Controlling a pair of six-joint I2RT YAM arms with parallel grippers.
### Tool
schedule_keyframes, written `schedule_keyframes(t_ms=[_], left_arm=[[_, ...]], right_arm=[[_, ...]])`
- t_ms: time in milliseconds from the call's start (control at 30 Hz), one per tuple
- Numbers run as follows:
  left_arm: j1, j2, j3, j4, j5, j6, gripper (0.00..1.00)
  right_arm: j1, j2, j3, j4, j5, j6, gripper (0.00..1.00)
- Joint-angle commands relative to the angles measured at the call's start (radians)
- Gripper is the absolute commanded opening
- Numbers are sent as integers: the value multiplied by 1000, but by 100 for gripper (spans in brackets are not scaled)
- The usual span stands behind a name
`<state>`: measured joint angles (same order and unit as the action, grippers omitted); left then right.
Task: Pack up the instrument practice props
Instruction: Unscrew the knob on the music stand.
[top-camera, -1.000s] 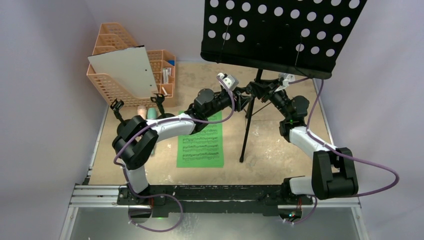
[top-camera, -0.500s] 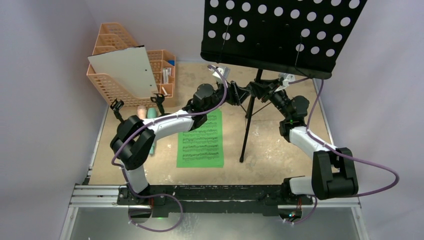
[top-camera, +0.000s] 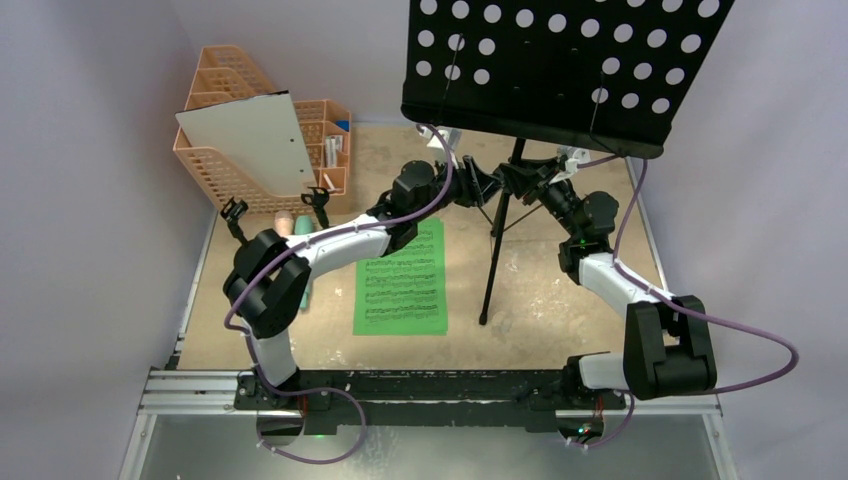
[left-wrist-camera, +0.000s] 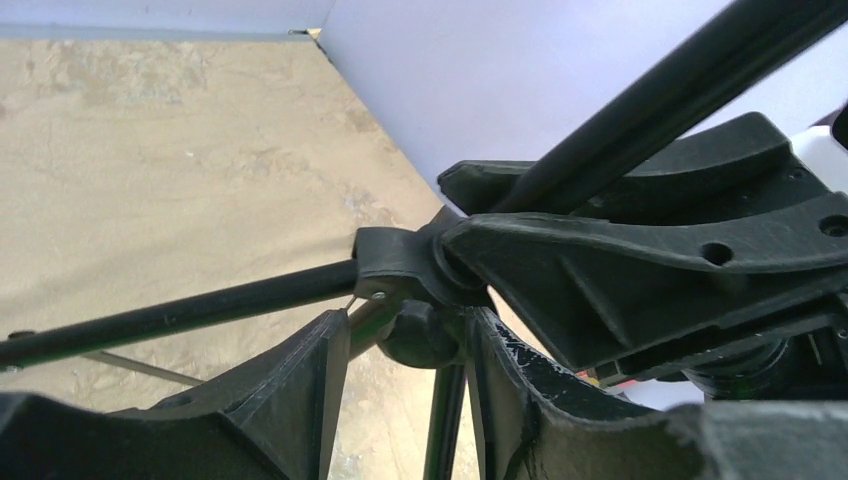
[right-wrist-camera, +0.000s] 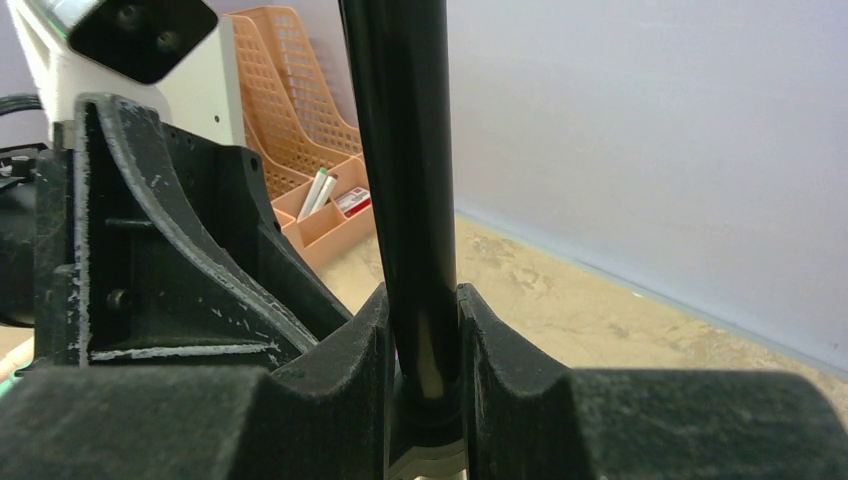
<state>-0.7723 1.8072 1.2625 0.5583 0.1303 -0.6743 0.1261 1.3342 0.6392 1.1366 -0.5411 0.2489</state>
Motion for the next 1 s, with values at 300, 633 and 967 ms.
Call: schedule_keyframes(t_ms=[300,633,967], left_arm=[[19,43,58,-17,30,-135,37],[36,80,50,-21,79,-365,0],[37,87,23,-1,100,-695,0]], right_arm=[[4,-9,-12,-35,-10,29,0],[4,-19,-8,-49,-8,24,0],[3,-26,-7,-60,-5,18,0]])
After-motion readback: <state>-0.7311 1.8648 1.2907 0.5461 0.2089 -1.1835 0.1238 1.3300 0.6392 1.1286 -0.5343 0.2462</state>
